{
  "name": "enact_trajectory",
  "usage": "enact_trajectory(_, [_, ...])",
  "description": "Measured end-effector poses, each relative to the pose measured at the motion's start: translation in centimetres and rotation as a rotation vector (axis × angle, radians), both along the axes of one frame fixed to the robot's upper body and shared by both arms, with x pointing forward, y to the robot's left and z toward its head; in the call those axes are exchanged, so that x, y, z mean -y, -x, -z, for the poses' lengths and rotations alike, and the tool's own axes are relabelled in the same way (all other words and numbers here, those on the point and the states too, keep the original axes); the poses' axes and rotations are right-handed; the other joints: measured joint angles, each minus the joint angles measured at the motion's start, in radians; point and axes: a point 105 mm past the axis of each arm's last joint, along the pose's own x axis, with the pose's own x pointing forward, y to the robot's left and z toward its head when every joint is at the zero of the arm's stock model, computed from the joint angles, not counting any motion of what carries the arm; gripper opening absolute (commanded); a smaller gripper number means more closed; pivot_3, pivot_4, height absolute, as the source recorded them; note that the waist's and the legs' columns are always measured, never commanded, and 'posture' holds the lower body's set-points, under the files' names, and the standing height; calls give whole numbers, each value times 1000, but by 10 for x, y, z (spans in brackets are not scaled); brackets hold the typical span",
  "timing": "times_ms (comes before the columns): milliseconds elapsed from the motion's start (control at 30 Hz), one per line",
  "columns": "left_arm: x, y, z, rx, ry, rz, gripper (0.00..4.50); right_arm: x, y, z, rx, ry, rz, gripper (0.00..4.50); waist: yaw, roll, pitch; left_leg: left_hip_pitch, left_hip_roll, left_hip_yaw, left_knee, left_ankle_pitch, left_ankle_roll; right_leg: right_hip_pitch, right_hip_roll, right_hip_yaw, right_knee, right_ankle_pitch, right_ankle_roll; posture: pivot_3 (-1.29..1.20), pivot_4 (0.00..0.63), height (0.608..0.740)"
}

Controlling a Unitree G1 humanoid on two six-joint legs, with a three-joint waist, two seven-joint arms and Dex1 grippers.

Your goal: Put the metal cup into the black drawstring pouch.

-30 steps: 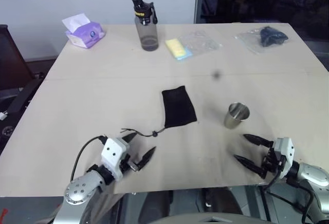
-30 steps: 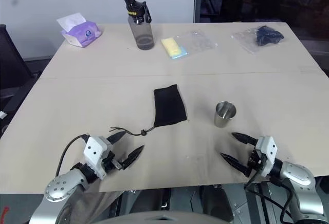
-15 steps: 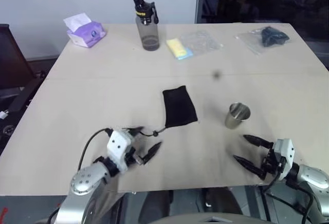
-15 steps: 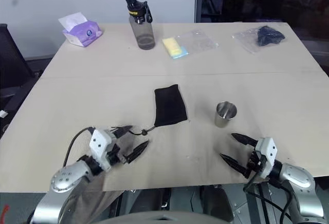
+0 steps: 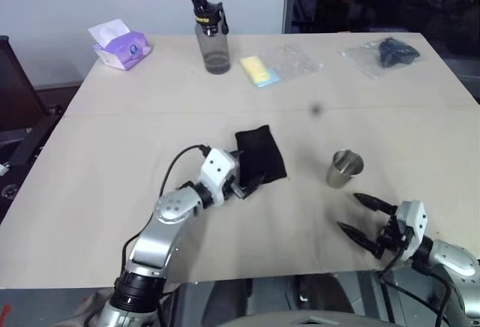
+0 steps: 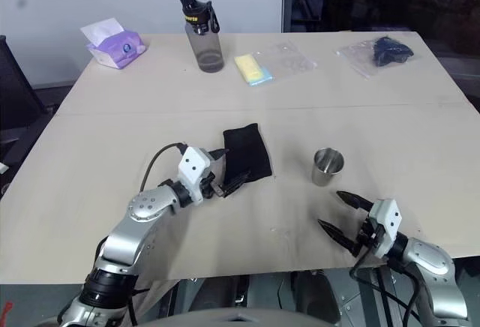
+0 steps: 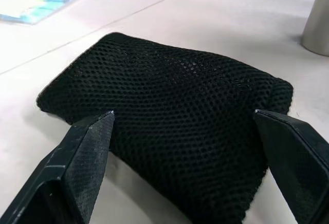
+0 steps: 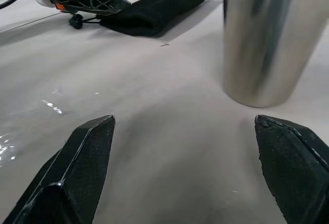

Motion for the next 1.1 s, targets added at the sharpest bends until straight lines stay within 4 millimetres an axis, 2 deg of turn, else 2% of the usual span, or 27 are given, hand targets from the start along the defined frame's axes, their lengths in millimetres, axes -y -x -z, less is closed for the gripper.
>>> enact_trajectory(133, [7,6,0,18,-23,76,4500,0,0,1,5,-3,21,4421,1,0,0,0,0,0,0,0,0,0,0,0,0,0,0,0,150,740])
enact_trajectory(267, [0,9,1,45,-88,104,4500,1,3,4,-5,1,29,4421,1,0,0,0,1,0,0,0,0,0,0,0,0,0,0,0,150,740])
enact_trajectory(700, [-9,-5,6,75,-151,92,4500,1,1,3,5,9,40,4421,2,0,0,1,1,1,0,0,0,0,0,0,0,0,0,0,150,740])
enact_trajectory(800, [-6,-7,6,71,-132,90,3787,1,1,3,8,9,40,4500,3,0,0,0,0,0,0,0,0,1,0,0,0,0,0,0,150,740])
enact_trajectory(933, [-4,-8,6,63,-117,89,1780,1,1,3,9,8,42,4500,2,0,0,1,0,0,0,0,0,1,0,0,1,0,0,0,150,740])
enact_trajectory(967, [-4,-8,7,61,-116,88,1477,1,1,3,9,7,42,4500,3,0,0,1,0,0,0,0,0,1,0,0,1,0,0,0,150,740])
enact_trajectory(1000, [-4,-8,7,61,-116,88,903,1,1,3,9,7,43,4500,3,0,0,1,0,0,0,0,0,1,0,0,1,0,0,0,150,740])
enact_trajectory(1033, [-4,-8,7,61,-116,88,569,1,1,3,9,7,44,4500,2,0,0,1,0,0,0,0,0,1,0,0,1,0,0,0,150,740])
enact_trajectory(1067, [-4,-8,7,61,-116,88,46,1,1,3,9,6,45,4500,3,0,0,1,0,0,0,0,0,1,0,0,1,0,0,0,150,740])
enact_trajectory(1100, [-4,-8,7,60,-116,88,46,1,1,3,10,6,46,4500,3,0,0,1,0,0,1,0,0,1,0,0,1,0,0,0,150,740])
